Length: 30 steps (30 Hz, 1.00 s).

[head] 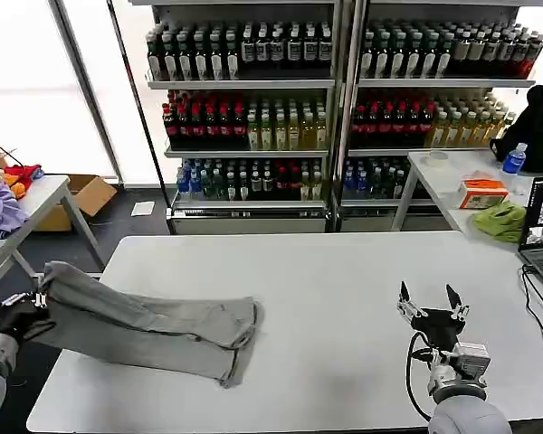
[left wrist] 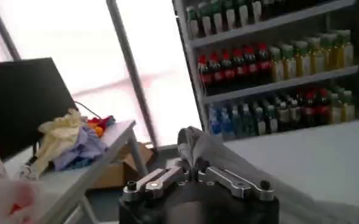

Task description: Fold and organize the clothes.

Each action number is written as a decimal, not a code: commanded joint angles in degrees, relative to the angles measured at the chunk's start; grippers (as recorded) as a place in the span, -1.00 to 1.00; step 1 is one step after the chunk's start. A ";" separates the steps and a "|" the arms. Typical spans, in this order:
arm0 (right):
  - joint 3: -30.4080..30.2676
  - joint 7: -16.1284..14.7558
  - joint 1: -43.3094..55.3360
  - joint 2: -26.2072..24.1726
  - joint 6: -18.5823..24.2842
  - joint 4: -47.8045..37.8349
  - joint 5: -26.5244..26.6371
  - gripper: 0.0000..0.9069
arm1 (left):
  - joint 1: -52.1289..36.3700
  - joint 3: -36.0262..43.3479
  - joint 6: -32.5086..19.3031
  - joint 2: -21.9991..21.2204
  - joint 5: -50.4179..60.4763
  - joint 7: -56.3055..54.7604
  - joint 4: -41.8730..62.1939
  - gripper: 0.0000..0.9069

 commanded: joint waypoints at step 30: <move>3.99 0.74 -8.96 4.49 1.63 3.82 -2.01 1.00 | -5.70 36.53 9.63 -8.30 -4.59 -6.52 -13.86 -1.00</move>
